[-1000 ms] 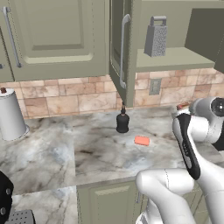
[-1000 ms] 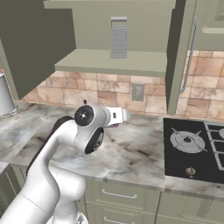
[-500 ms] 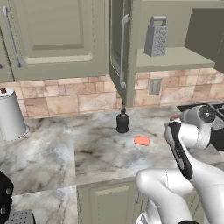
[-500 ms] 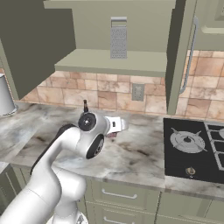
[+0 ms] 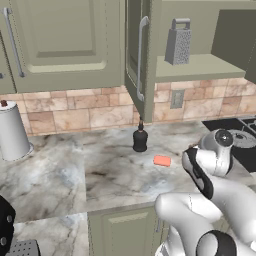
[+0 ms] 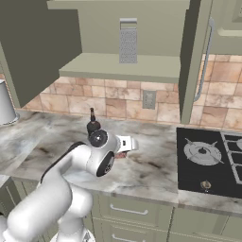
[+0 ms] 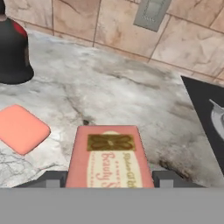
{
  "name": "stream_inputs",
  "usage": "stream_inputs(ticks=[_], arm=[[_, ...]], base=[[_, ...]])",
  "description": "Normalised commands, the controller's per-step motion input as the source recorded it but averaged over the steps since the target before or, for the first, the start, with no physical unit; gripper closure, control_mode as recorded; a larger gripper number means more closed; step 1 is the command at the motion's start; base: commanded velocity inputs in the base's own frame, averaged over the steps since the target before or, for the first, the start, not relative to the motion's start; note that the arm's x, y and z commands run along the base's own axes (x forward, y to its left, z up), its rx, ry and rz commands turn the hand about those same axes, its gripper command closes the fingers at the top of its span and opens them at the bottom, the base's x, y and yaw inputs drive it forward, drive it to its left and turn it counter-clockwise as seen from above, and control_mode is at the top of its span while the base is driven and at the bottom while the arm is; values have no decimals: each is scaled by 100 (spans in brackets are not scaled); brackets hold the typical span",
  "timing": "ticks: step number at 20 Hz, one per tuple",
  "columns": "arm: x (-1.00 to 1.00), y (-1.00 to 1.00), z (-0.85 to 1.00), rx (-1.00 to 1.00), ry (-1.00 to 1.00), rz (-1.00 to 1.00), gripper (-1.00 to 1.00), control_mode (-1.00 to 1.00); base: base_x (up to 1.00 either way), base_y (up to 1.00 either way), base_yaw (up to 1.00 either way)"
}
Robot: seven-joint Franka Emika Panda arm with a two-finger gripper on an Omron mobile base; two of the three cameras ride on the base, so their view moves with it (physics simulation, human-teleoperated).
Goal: Pick the bar soap and bar soap from the cabinet and place them on the counter.
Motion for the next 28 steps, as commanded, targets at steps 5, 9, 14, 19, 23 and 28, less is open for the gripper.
stream_inputs(ticks=[5, 9, 14, 19, 23, 28], arm=[[28, 5, -65, -1, 9, 0, 100, -100], [28, 4, -59, 0, 9, 0, 100, -100], [21, 6, -54, -1, 6, 0, 100, -100], [10, 6, -32, -5, 1, 0, 100, -100], [6, 8, -25, -5, 0, 0, 100, -100], [4, 5, -21, -3, 0, 0, -100, -100]], base=[[0, 0, 0], [0, 0, 0], [0, 0, 0], [0, 0, 0], [0, 0, 0], [0, 0, 0]])
